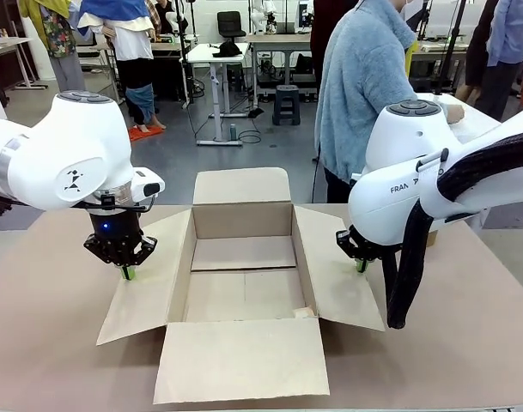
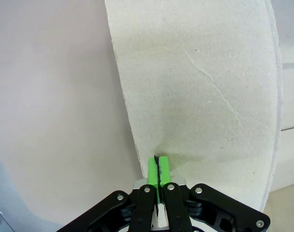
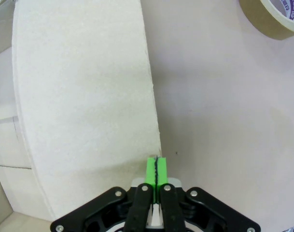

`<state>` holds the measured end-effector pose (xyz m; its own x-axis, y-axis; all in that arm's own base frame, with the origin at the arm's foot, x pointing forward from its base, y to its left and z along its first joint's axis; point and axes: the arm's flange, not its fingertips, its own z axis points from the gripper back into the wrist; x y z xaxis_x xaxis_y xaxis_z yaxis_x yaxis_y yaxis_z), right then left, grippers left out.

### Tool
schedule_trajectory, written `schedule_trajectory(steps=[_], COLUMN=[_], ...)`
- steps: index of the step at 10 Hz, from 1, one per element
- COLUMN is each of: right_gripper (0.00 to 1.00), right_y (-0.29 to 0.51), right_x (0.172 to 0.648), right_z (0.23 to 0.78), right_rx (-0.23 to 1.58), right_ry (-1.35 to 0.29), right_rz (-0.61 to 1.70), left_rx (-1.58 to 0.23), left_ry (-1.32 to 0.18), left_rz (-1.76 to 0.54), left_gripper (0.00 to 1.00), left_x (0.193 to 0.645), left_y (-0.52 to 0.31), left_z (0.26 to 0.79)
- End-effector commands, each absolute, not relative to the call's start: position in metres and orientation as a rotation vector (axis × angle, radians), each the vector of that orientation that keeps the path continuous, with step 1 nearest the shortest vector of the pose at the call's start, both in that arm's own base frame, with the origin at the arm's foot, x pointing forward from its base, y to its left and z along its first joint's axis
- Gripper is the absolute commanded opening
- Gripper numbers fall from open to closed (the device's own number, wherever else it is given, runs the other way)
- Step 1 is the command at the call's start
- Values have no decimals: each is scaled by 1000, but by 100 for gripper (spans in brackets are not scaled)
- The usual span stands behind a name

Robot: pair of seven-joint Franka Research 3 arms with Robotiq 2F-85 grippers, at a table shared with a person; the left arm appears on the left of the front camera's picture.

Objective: Wrap the clocks to prevent damage.
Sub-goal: Once the human has placed the objects inside and stepped back, release both hands from the side flaps of the Package Box.

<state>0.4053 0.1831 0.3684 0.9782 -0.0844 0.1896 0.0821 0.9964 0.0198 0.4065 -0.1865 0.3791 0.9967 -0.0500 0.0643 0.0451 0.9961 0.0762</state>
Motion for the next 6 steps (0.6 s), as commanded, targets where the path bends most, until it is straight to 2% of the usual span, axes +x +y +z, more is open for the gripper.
schedule_trajectory(steps=[1,6], right_gripper=[1,1], right_y=[184,184], right_x=[405,405], right_z=[368,368], right_rx=[6,6], right_ry=[-194,-194], right_rz=[-91,-91], left_rx=[76,76], left_ry=[-64,-64], left_rz=[-48,-48], left_gripper=[0,0], left_x=[406,406], left_y=[-186,-186], left_z=[378,378])
